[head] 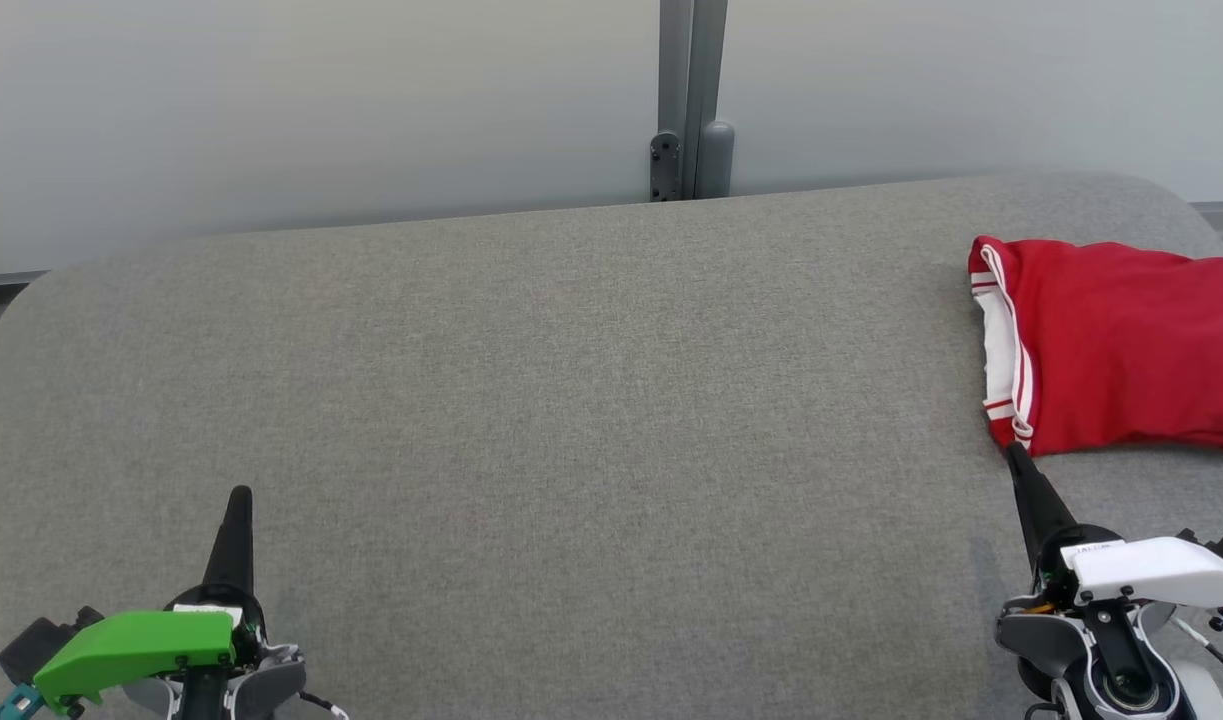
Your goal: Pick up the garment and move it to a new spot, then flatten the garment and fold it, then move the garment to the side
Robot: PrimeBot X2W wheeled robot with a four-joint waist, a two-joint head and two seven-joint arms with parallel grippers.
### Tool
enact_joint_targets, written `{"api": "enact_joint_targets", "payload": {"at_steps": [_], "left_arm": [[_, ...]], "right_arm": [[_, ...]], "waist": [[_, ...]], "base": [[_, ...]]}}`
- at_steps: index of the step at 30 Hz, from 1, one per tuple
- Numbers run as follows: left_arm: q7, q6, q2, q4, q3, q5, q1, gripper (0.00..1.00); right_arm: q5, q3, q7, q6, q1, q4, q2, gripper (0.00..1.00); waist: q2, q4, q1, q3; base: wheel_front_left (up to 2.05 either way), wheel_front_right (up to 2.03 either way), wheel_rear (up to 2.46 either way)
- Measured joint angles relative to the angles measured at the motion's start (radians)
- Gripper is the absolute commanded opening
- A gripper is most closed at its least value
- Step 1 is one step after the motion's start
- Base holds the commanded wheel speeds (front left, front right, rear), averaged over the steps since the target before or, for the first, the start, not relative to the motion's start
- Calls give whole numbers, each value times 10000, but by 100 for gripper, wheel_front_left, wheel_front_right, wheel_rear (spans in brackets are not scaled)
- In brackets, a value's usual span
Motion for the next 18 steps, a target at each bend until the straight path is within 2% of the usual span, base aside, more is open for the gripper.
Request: {"api": "enact_joint_targets", "payload": {"at_steps": [18], "left_arm": [[337,-88,8,-42,61,-1198,-245,0]], "right_arm": [[1315,-75,334,0,-129,40,35,0]], "waist": [[0,-29,0,6]], "base": [[0,0,0]]}}
